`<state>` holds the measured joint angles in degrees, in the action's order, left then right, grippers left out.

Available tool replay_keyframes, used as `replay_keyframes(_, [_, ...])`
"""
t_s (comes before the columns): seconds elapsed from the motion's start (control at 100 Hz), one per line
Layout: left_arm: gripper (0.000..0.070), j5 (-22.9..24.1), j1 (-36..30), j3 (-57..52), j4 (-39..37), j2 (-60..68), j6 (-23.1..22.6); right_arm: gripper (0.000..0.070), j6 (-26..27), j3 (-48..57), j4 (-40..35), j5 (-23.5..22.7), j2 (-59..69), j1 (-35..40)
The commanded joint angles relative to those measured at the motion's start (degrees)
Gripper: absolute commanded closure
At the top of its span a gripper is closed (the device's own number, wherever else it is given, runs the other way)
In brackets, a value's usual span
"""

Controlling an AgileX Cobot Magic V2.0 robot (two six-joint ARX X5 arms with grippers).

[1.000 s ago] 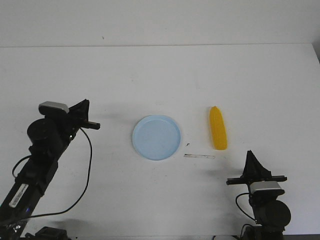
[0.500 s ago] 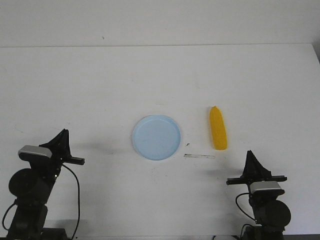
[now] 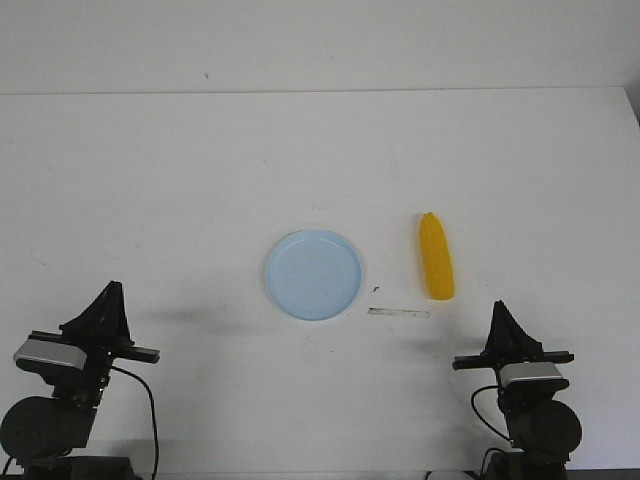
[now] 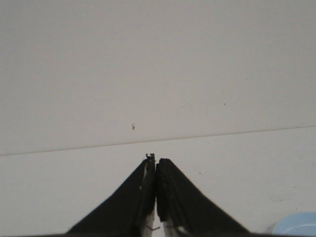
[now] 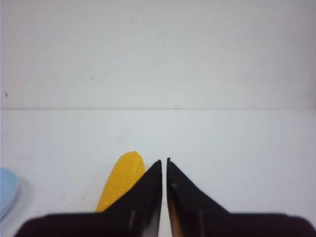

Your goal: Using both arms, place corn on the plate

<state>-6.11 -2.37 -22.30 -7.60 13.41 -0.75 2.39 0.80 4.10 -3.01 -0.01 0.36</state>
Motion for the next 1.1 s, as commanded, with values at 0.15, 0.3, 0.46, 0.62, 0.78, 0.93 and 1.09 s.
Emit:
replay_keyframes(0.15, [0.0699, -0.07, 0.11, -0.50, -0.63, -1.68, -0.72, 0.0685, 0.55, -0.07, 0.59, 0.02, 0.09, 0.00])
replay_keyframes(0.3, [0.0699, 1.03, 0.11, -0.48, -0.52, -1.68, -0.74, 0.0685, 0.55, -0.07, 0.59, 0.00, 0.09, 0.00])
replay_keyframes(0.46, [0.0699, 5.75, 0.04, -0.37, 0.02, -1.73, -0.48, 0.0685, 0.52, -0.07, 0.59, 0.00, 0.09, 0.00])
replay_keyframes(0.62, [0.0699, 6.34, 0.00, 1.29, 0.24, -3.10, -0.52, 0.0685, 0.52, -0.07, 0.59, 0.00, 0.09, 0.00])
replay_keyframes(0.78, [0.0699, 6.32, 0.00, 4.33, 0.33, -5.20, 0.15, 0.0685, 0.52, -0.07, 0.59, 0.02, 0.09, 0.00])
replay_keyframes(0.93, [0.0699, 6.32, 0.00, 4.87, 0.96, -5.66, 0.13, 0.0685, 0.55, -0.07, 0.59, 0.02, 0.09, 0.00])
replay_keyframes(1.09, [0.0699, 6.32, 0.00, 4.87, 1.60, -5.66, 0.13, 0.0685, 0.52, -0.07, 0.59, 0.02, 0.09, 0.00])
